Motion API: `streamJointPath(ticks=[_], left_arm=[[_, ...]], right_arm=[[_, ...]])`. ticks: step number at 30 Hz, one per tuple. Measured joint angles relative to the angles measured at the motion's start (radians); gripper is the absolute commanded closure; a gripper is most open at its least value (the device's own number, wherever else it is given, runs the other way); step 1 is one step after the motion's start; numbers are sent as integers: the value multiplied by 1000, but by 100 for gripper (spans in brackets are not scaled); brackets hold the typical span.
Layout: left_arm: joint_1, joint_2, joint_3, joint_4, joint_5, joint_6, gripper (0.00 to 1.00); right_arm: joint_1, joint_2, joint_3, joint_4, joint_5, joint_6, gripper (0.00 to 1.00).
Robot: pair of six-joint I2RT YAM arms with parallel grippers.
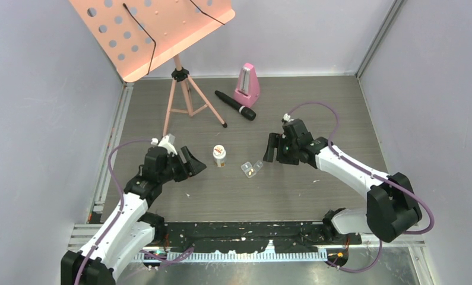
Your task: Sort the pills into containers
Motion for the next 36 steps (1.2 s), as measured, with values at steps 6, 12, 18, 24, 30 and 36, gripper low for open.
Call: streamJointPath(ticks=[6,12,18,24,30,36], left_arm=[[0,-27,-64,2,8,-66,30],[0,-26,-65,29,31,-94,30],[0,5,-65,57,51,-101,30],[0,26,-65,74,62,-107,30],[0,45,-65,80,71,-119,32],[0,79,-65,85,103,-146,33]], right_arm=[[2,50,-28,80,-90,-95,26],[2,155,-29,203,-201,-171,37],[2,216,-29,256,-275,-224,50],[2,236,-29,282,-334,-271,71],[2,236,-29,298,-366,-295,82],[2,236,-34,302,-383,-295,84]])
